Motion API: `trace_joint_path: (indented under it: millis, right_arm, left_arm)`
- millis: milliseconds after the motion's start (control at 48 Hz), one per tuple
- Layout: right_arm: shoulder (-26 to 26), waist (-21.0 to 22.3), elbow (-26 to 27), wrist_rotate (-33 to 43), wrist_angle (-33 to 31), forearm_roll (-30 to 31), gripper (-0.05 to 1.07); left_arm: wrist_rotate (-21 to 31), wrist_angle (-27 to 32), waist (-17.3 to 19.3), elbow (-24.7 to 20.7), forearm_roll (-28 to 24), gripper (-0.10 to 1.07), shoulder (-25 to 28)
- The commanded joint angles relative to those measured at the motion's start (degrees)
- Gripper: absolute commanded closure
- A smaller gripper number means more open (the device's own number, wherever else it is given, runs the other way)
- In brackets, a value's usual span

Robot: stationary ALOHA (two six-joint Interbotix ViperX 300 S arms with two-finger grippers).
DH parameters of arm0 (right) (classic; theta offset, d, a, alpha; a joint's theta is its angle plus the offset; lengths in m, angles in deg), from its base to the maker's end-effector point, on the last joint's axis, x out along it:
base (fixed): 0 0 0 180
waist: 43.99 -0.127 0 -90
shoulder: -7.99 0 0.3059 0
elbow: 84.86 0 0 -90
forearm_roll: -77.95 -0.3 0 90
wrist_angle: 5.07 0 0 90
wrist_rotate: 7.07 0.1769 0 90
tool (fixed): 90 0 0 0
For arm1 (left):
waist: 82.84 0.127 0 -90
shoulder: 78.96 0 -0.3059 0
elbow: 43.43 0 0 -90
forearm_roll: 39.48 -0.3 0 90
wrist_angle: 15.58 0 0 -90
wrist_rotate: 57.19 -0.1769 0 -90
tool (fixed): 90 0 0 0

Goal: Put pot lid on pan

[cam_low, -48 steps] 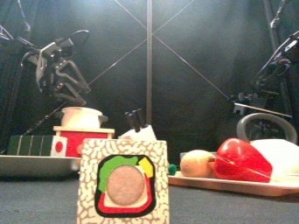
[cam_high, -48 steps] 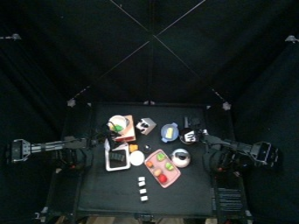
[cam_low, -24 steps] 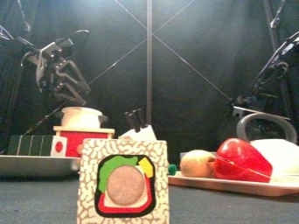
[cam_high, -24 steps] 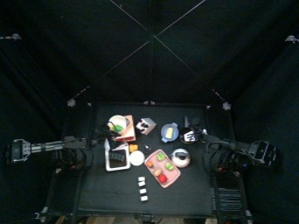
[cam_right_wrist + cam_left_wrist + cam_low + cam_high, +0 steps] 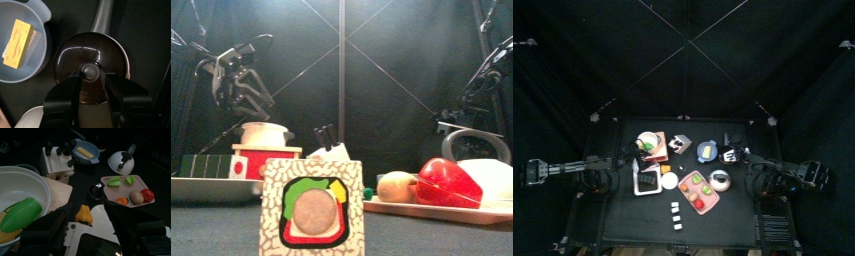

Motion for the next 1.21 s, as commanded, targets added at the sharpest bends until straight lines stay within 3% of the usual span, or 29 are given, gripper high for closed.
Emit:
trace_joint_path:
  millis: [0, 521, 1188]
  right_arm:
    - [0.1, 0.1, 0.6, 0.0, -0.1, 0.2, 0.39]
    - [0.1, -1.4, 2.4, 0.0, -0.2, 0.3, 0.15]
    - [0.7, -1.9, 3.5, 0.0, 0.1, 0.8, 0.14]
  left_arm:
    - [0.0, -0.5, 0.0, -0.7, 0.0, 0.07, -0.1]
    - [0.0, -0.5, -0.2, -0.7, 0.3, 0.07, -0.1]
    - [-0.1, -0.5, -0.2, -0.6, 0.4, 0.07, -0.1]
